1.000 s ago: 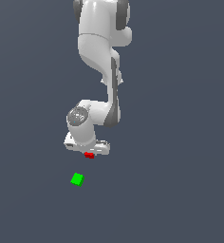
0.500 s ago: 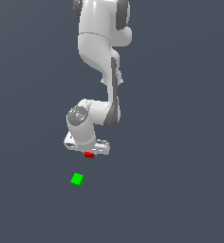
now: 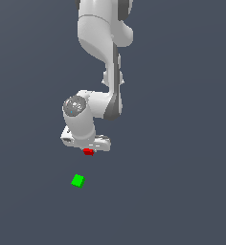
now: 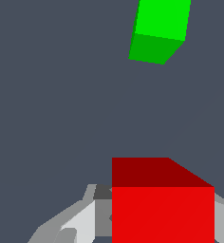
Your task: Stack the red cube on top of the green cube.
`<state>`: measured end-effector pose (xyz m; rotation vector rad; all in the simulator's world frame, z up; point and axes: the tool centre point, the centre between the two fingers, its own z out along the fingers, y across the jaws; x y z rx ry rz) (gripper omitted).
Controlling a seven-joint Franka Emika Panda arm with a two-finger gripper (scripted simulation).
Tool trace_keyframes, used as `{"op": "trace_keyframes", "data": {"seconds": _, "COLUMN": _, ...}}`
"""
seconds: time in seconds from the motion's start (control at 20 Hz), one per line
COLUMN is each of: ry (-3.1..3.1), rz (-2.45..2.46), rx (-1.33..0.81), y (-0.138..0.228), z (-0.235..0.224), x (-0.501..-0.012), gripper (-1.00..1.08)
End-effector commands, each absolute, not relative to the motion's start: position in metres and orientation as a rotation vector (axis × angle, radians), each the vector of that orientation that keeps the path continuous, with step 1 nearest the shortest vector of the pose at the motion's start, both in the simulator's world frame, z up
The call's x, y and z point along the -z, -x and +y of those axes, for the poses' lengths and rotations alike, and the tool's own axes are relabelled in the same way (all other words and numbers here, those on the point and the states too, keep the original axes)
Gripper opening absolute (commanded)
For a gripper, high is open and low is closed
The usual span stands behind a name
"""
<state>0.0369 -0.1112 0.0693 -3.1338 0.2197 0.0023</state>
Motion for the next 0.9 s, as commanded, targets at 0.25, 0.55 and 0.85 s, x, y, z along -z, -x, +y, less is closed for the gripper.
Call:
{"op": "trace_keyframes", "data": {"seconds": 0.25, "ry": 3.134, "rz": 0.22, "rx": 0.0, "y": -0.037, "z": -0.111, "x": -0.112, "gripper": -1.0}}
{"op": "trace_keyframes", "data": {"seconds": 0.55, "ry": 3.134, "rz": 0.22, "rx": 0.001, "y": -0.038, "z": -0.112, "x": -0.119, "gripper": -1.0}}
{"op": "trace_keyframes", "data": {"seconds": 0.85, "ry": 3.134, "rz": 0.22, "rx": 0.001, "y": -0.043, "z": -0.113, "x": -0.116, "gripper": -1.0}}
